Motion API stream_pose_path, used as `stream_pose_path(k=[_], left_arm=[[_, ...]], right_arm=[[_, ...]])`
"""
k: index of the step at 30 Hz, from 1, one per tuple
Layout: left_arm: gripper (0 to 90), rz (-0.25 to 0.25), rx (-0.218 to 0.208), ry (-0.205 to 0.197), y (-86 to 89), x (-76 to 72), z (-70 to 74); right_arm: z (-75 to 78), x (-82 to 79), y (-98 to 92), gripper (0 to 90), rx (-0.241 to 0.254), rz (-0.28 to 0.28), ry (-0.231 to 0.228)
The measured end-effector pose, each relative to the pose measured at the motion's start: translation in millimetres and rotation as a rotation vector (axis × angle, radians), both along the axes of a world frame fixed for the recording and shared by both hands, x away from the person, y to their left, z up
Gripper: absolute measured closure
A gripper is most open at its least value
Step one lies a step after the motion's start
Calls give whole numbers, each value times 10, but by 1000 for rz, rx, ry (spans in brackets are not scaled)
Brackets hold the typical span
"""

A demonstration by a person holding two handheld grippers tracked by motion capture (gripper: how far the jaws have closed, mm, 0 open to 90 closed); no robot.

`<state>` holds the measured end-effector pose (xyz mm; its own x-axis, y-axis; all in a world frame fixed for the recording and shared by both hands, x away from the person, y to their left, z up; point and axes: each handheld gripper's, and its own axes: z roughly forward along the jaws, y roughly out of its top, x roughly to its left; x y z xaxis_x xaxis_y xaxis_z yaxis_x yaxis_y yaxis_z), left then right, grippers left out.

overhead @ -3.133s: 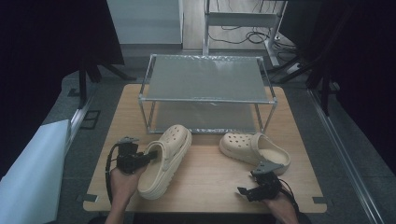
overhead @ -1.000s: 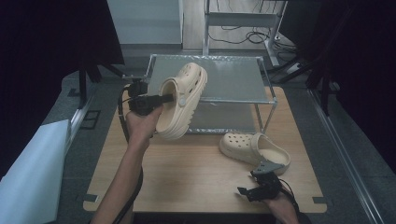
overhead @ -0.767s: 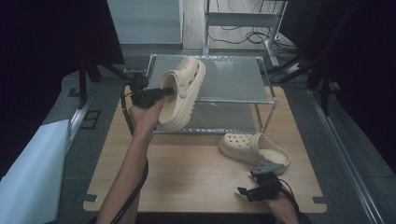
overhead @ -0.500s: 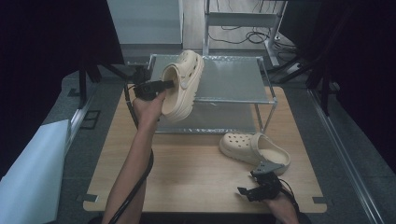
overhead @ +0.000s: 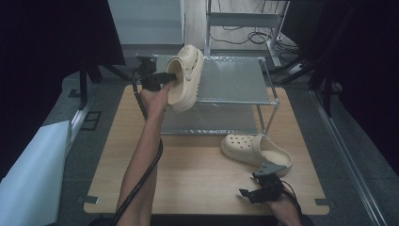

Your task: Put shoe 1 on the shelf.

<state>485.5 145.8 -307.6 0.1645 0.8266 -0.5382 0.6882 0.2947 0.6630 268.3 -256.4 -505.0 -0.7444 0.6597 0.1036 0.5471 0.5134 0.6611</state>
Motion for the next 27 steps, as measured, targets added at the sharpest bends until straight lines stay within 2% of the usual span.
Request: stream_pose_path(k=[10, 11, 12, 13, 14, 15, 21, 27], left_arm=[[760, 18, 25, 5, -32, 236, 10], [761, 25, 42, -8, -42, 265, 37], [761, 25, 42, -8, -42, 265, 37], [761, 31, 67, -4, -63, 303, 58], [760, 31, 67, -4, -63, 303, 58], [760, 33, 91, -5, -83, 340, 70], [760, 57, 122, 2, -105, 440, 62], [757, 74, 135, 11, -97, 506, 37]], right_arm=[[0, -3, 6, 136, 2, 7, 3], [-2, 0, 4, 136, 3, 7, 3], [-2, 0, 4, 136, 3, 7, 3], [-5, 0, 7, 136, -1, 4, 0], [-5, 0, 7, 136, -1, 4, 0], [-5, -1, 8, 136, 1, 6, 1], [-2, 0, 3, 137, 3, 8, 3], [-4, 0, 5, 138, 5, 8, 2]])
